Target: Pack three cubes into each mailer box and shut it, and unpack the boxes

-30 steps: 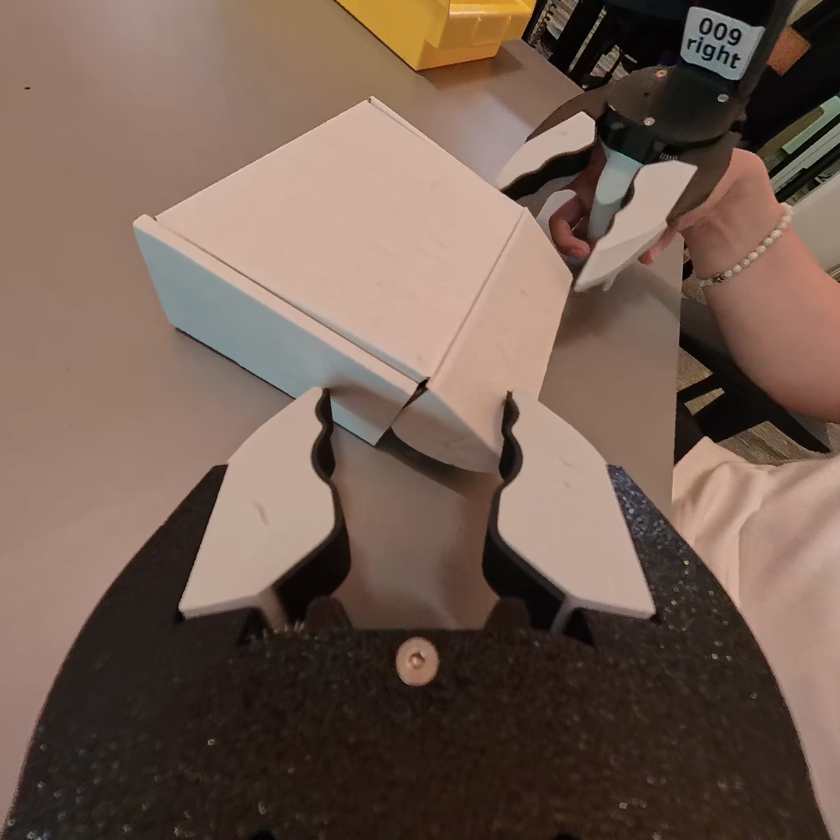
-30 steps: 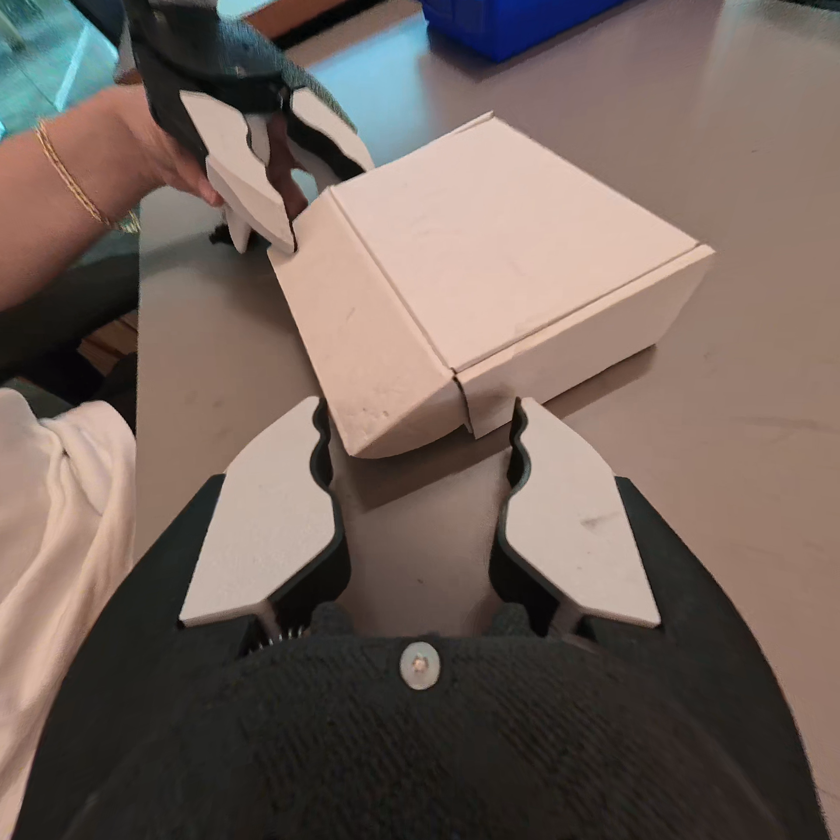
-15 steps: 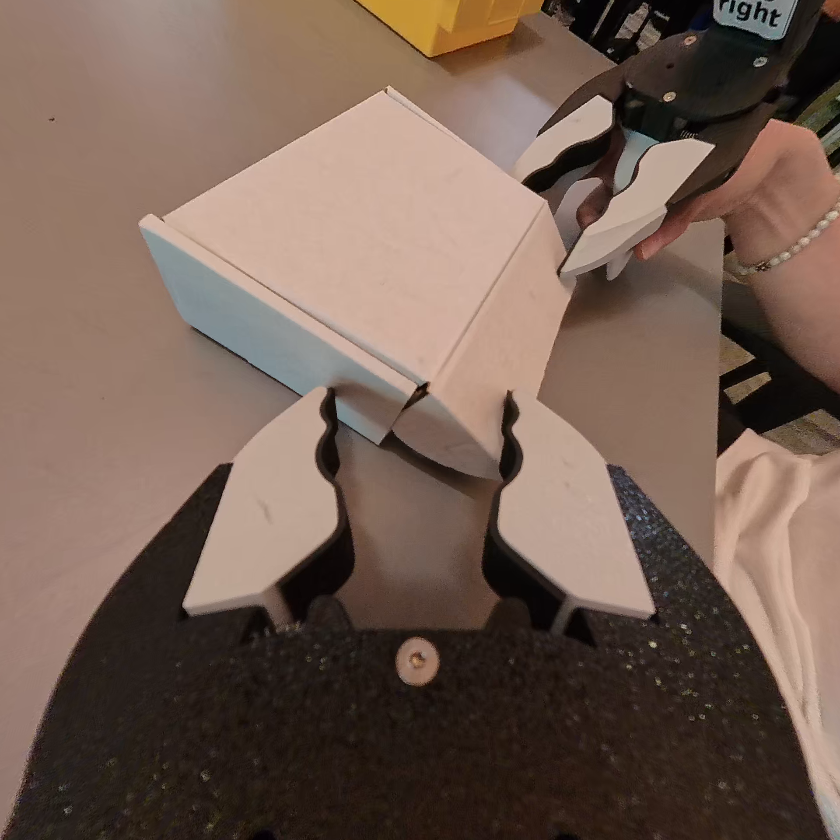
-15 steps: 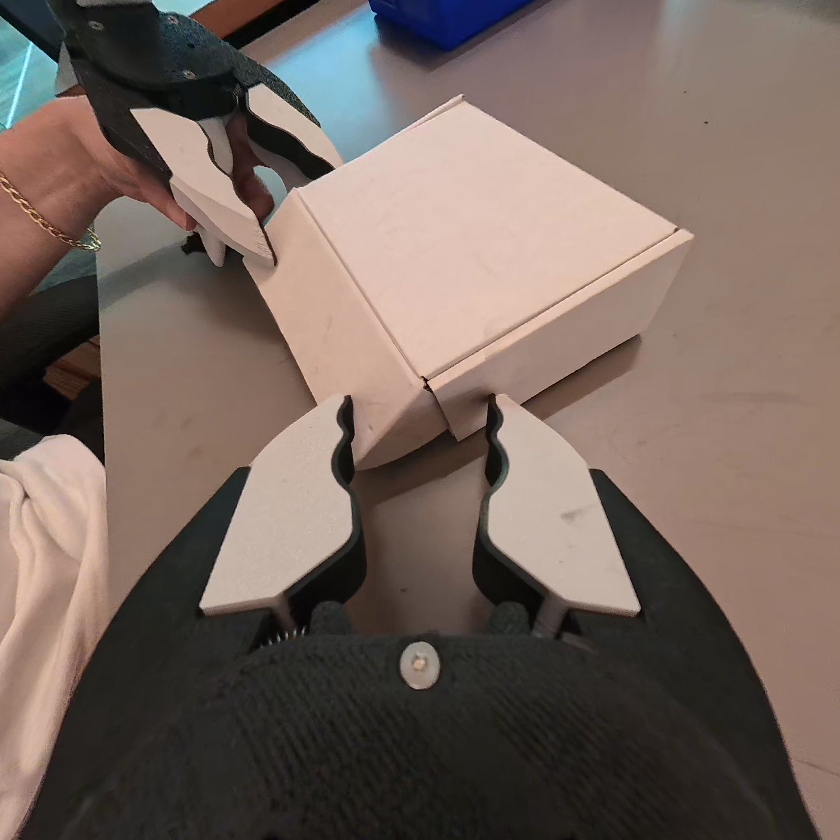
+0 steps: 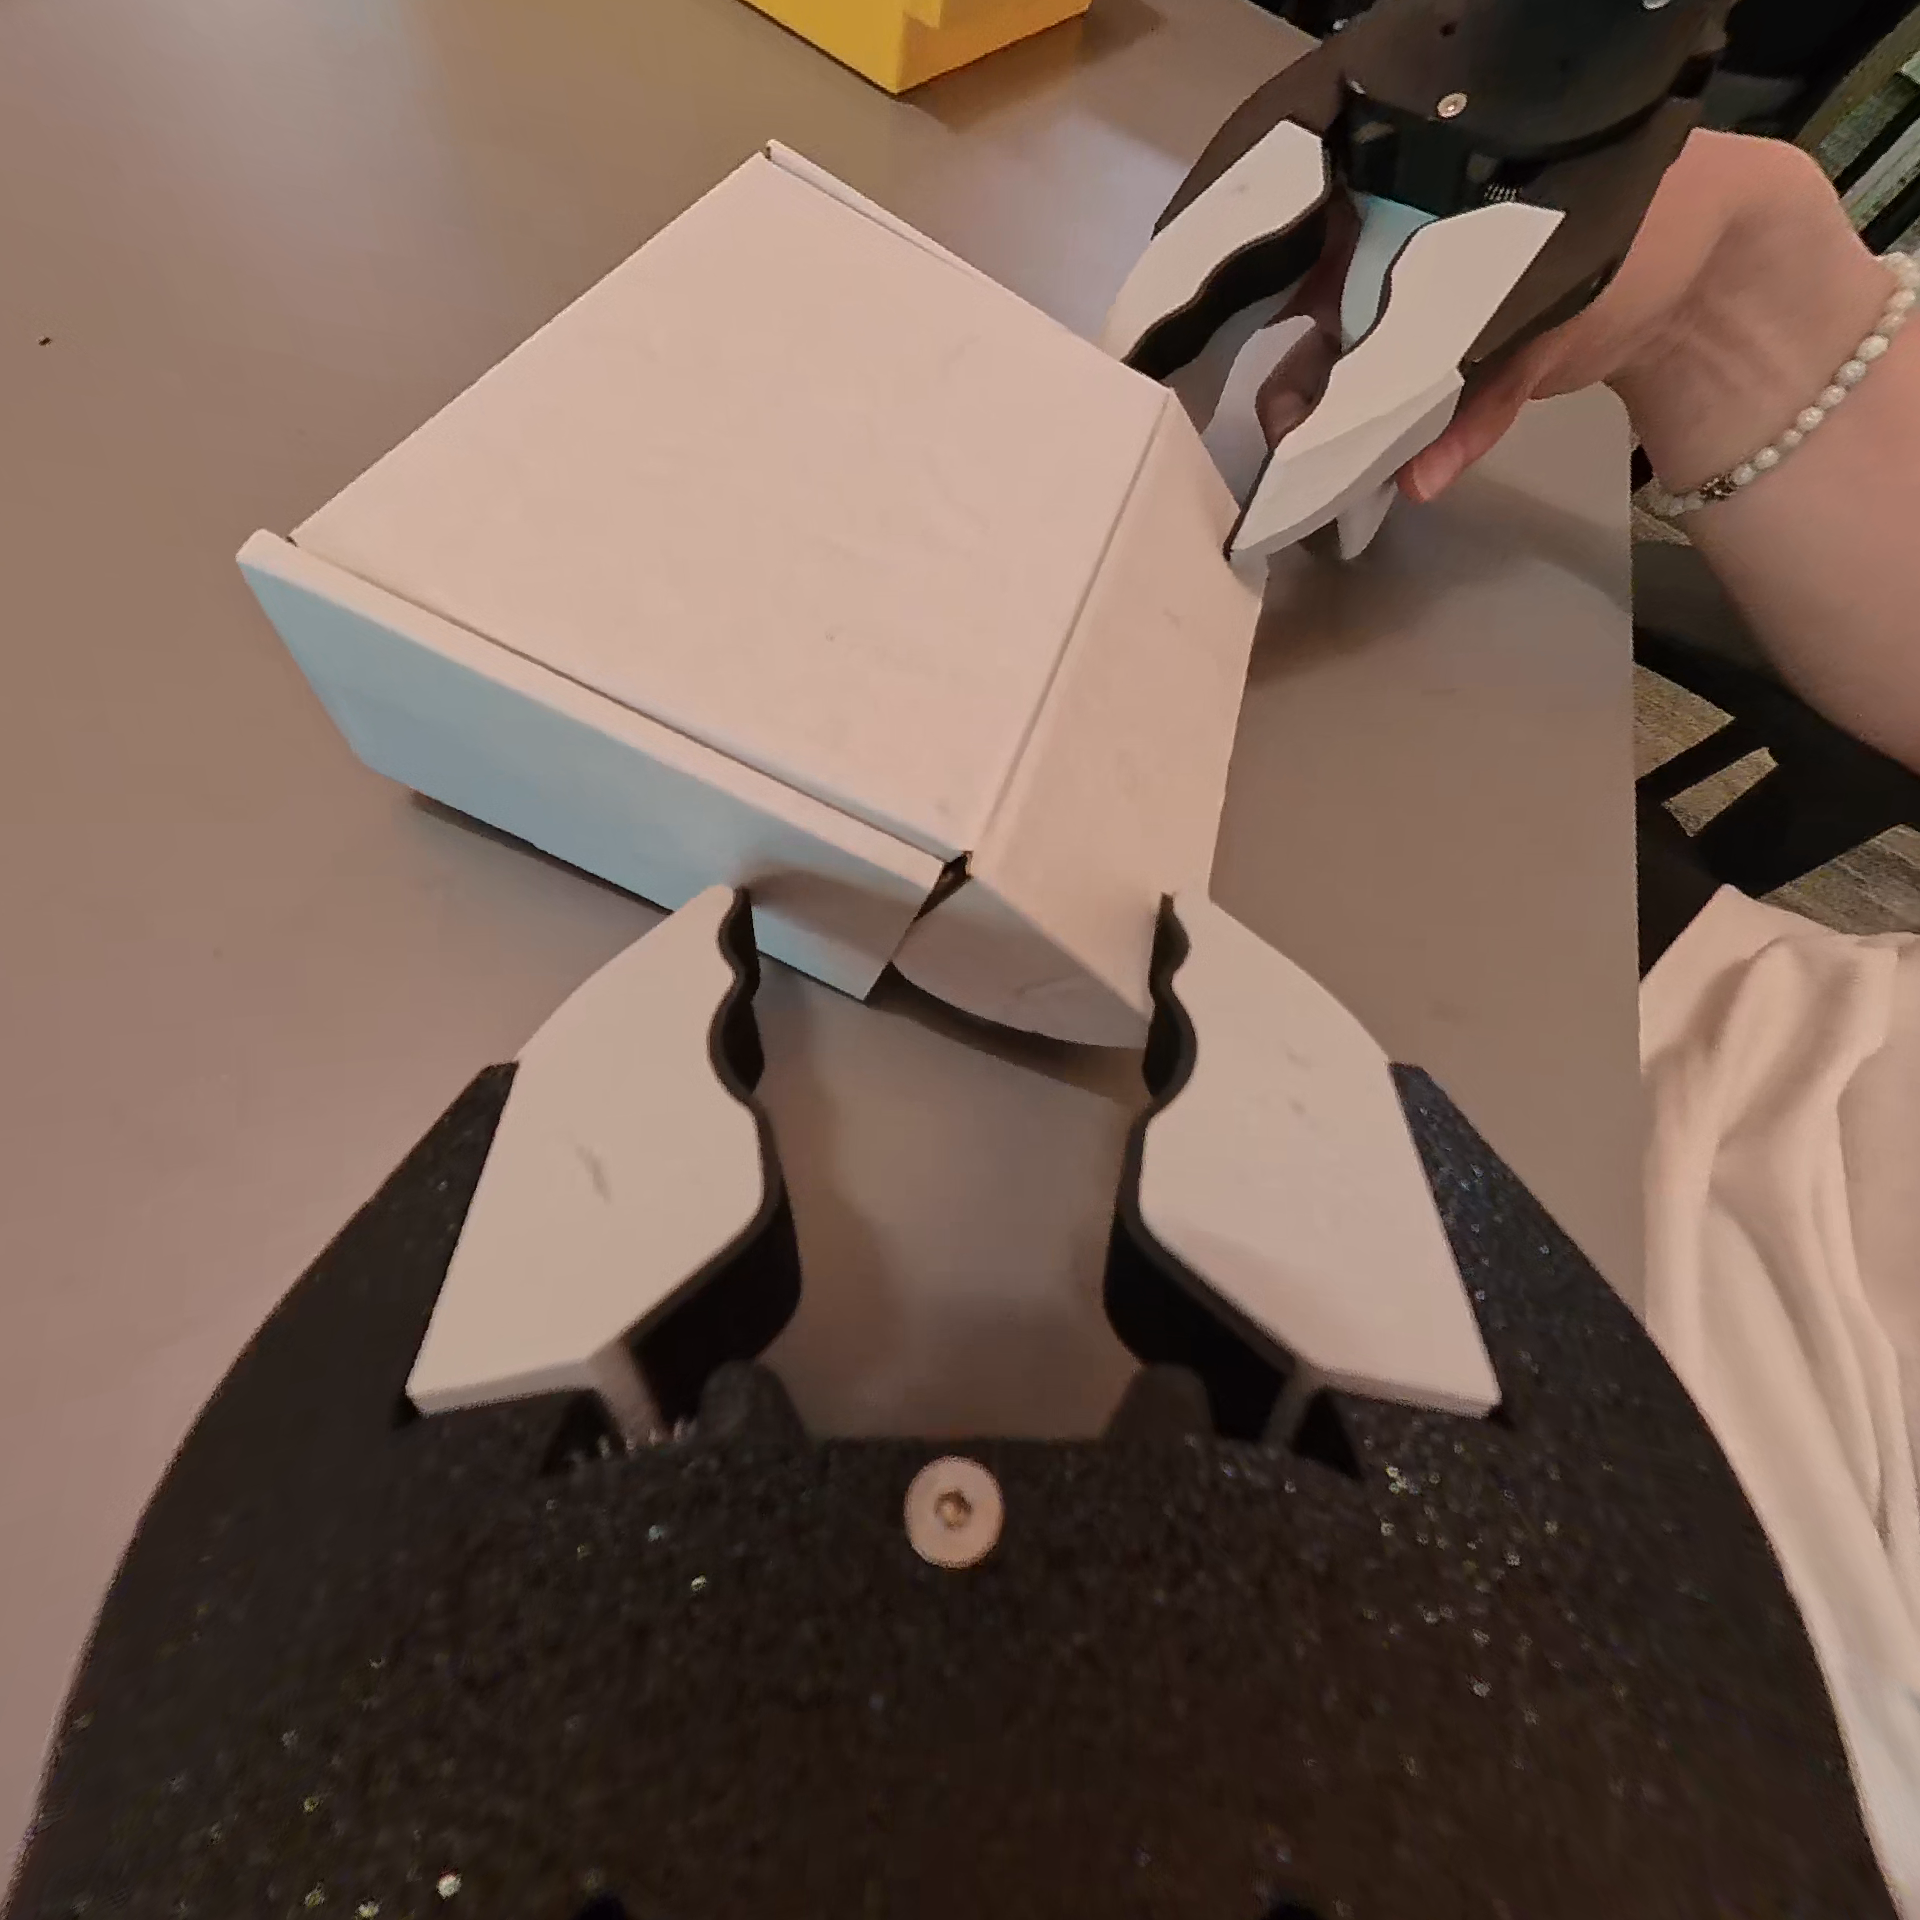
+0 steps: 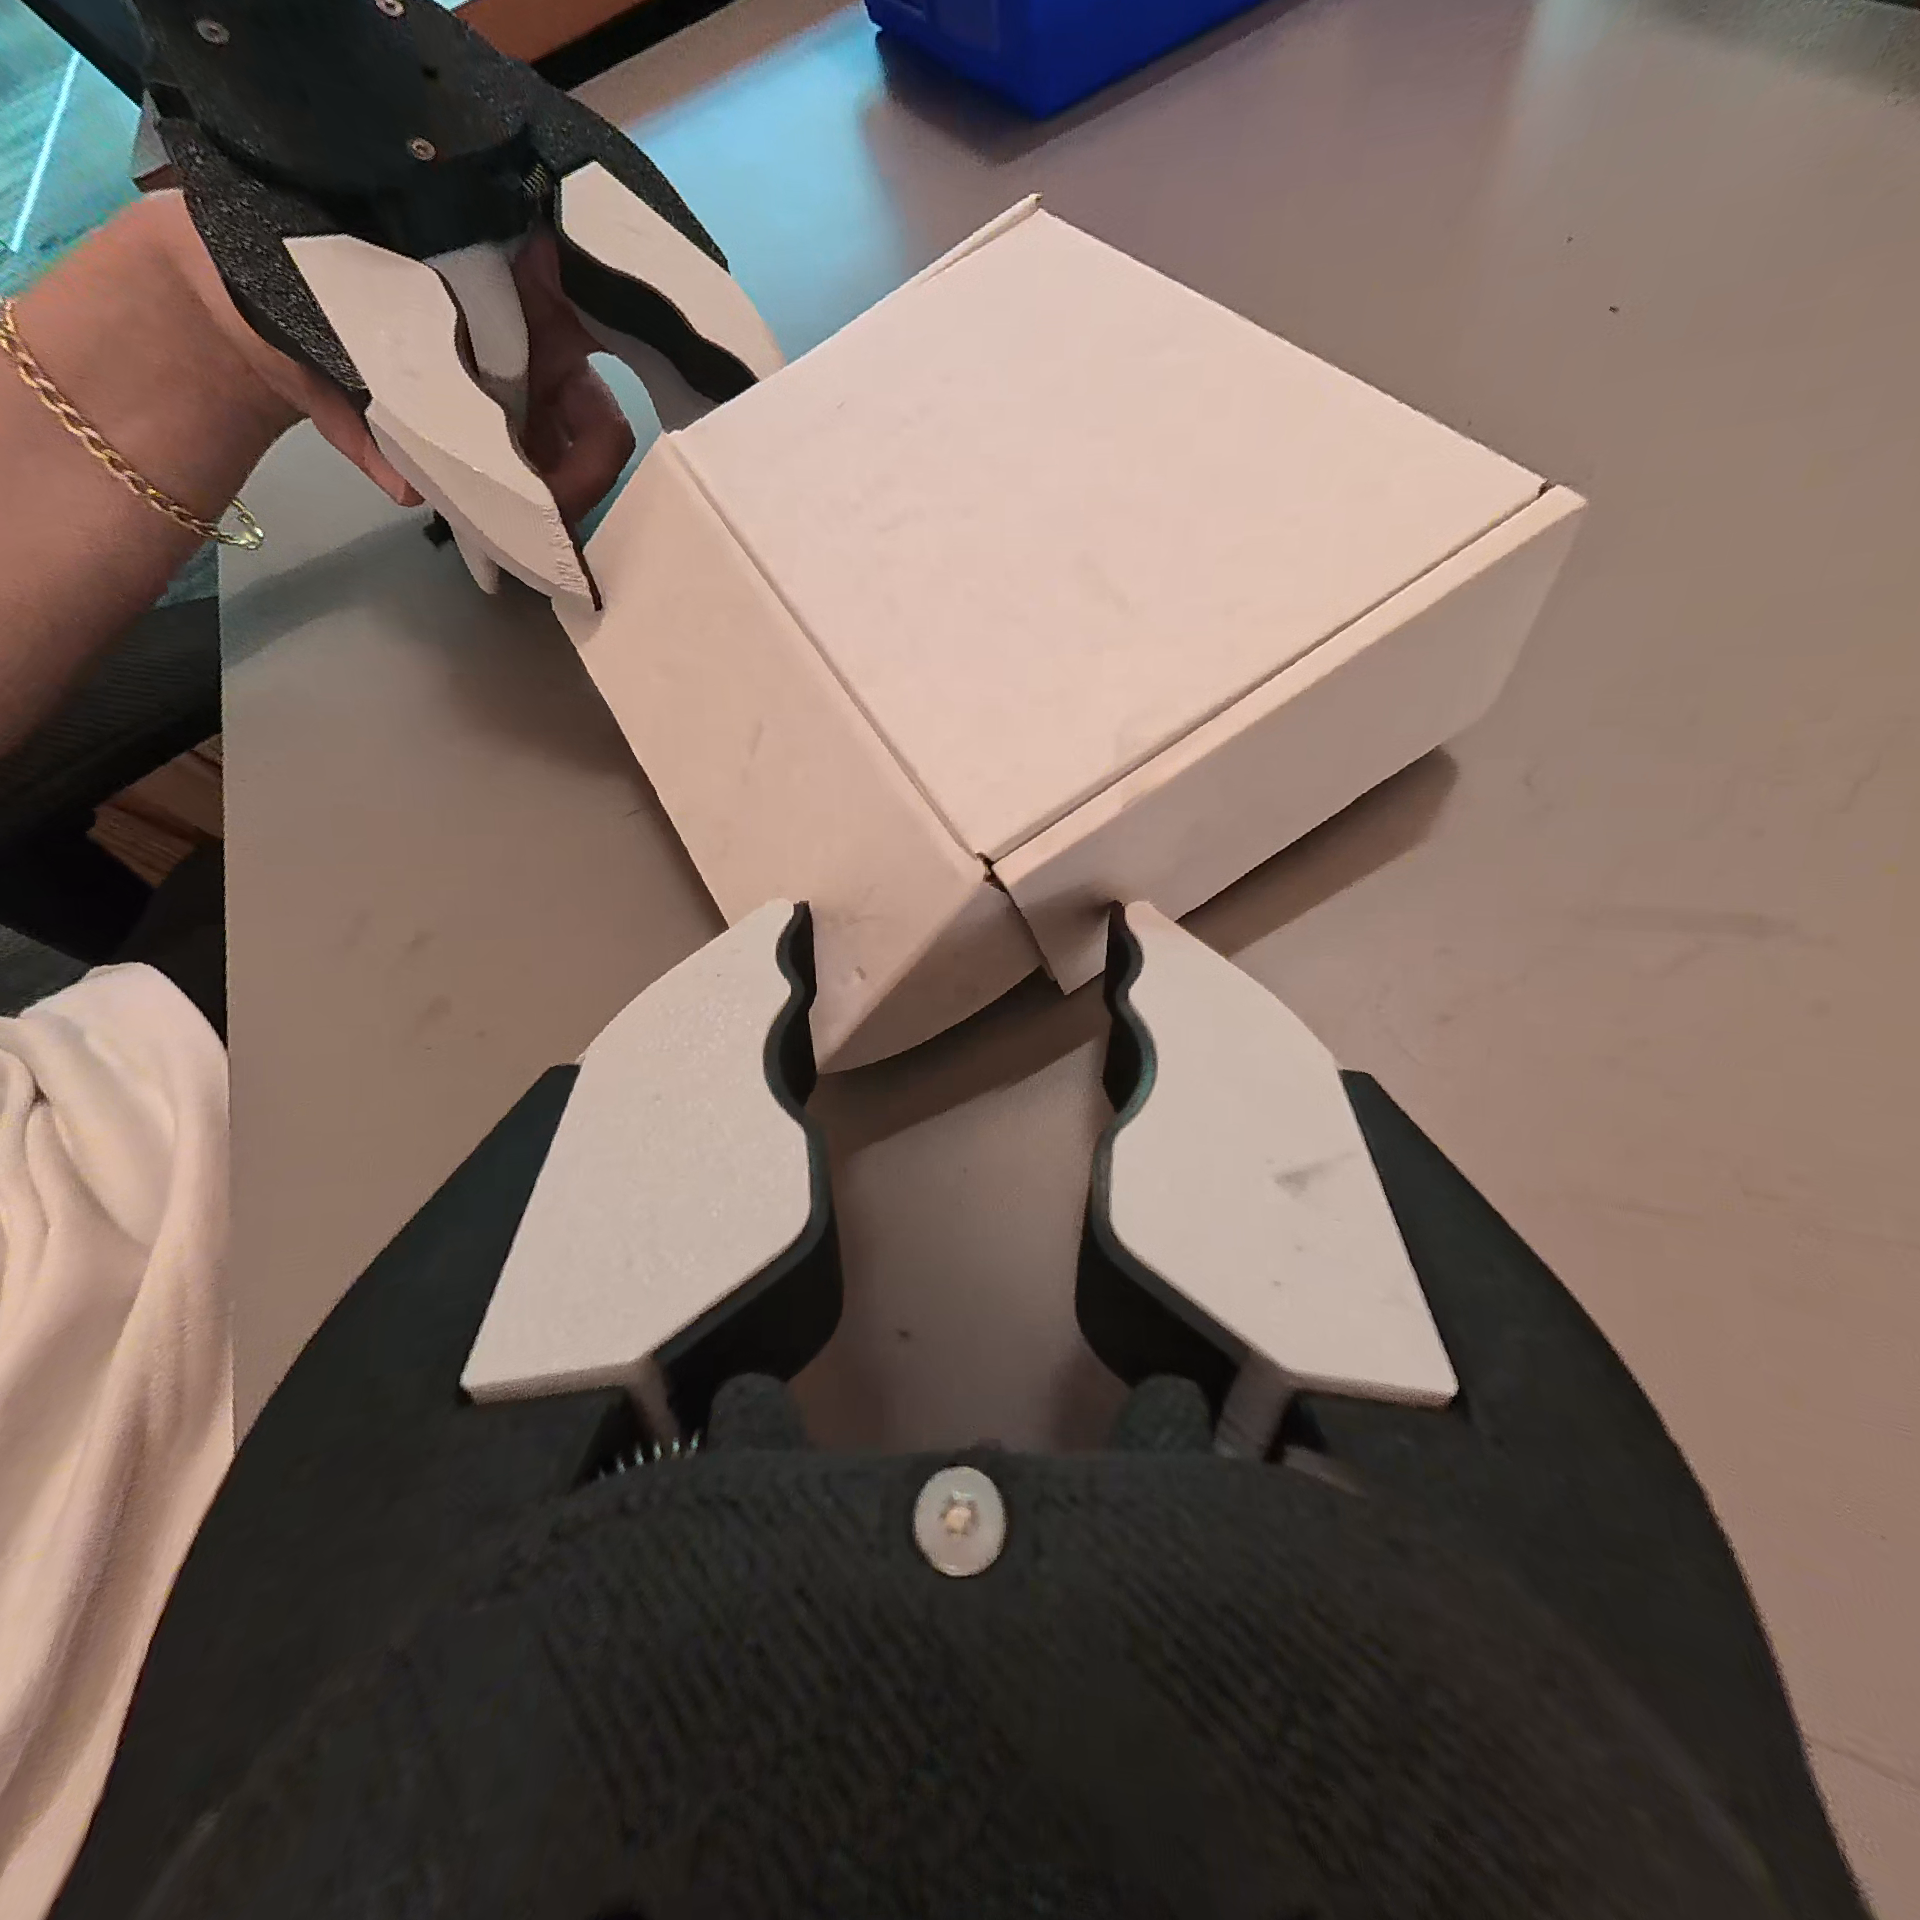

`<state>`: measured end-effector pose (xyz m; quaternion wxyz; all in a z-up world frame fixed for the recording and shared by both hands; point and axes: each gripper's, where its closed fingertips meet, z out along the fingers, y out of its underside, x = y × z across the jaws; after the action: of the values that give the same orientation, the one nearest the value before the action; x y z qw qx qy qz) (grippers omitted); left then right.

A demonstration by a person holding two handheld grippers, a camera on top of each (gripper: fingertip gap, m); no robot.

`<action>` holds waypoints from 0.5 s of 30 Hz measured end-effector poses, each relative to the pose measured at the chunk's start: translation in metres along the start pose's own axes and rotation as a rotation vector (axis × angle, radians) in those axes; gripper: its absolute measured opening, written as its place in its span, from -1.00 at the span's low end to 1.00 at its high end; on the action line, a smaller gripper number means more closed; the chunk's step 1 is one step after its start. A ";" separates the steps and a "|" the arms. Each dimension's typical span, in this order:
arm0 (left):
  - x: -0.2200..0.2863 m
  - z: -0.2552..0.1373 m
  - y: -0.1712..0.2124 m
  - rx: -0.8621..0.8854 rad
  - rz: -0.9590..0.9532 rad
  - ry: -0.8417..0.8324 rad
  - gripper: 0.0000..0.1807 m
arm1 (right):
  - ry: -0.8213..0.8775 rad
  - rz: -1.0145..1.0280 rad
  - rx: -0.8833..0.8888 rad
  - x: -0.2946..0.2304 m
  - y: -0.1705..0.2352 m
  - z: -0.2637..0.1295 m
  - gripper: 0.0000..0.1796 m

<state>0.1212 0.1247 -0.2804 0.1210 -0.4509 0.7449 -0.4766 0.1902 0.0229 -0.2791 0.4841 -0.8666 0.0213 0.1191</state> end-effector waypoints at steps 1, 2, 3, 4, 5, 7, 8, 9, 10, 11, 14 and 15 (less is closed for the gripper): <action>0.001 0.000 0.001 -0.002 0.006 0.007 -0.20 | -0.003 -0.001 -0.001 0.000 0.000 0.000 -0.40; 0.002 -0.001 0.001 -0.006 0.014 0.013 -0.20 | -0.008 -0.001 -0.001 0.001 0.000 0.000 -0.40; 0.002 -0.001 0.002 -0.008 0.023 0.014 -0.20 | -0.014 0.000 -0.002 0.001 0.000 0.000 -0.40; 0.002 -0.001 0.002 -0.010 0.032 0.014 -0.20 | -0.020 -0.001 -0.005 0.001 0.000 0.000 -0.40; 0.003 -0.001 0.002 -0.012 0.040 0.013 -0.20 | -0.022 -0.007 -0.008 0.001 0.000 0.000 -0.40; 0.004 -0.002 0.004 -0.018 0.061 0.014 -0.19 | -0.022 -0.038 -0.012 0.002 0.000 0.000 -0.40; 0.005 -0.002 0.005 -0.025 0.074 0.016 -0.19 | -0.021 -0.049 -0.014 0.002 0.000 0.000 -0.40; 0.005 -0.002 0.006 -0.031 0.089 0.019 -0.19 | -0.025 -0.052 -0.014 0.002 0.000 0.000 -0.40; 0.005 -0.002 0.006 -0.032 0.093 0.021 -0.19 | -0.031 -0.048 -0.019 0.002 0.001 0.000 -0.40; 0.004 -0.002 0.006 -0.033 0.086 0.018 -0.19 | -0.036 -0.044 -0.021 0.002 0.001 0.000 -0.39; 0.003 -0.002 0.005 -0.031 0.074 0.016 -0.19 | -0.051 -0.058 -0.024 0.004 -0.001 0.001 -0.38; 0.002 -0.001 0.005 -0.030 0.070 0.011 -0.20 | -0.057 -0.057 -0.025 0.006 -0.001 0.002 -0.38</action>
<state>0.1166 0.1248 -0.2830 0.1266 -0.4238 0.7678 -0.4636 0.1955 0.0259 -0.2802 0.4767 -0.8692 -0.0188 0.1302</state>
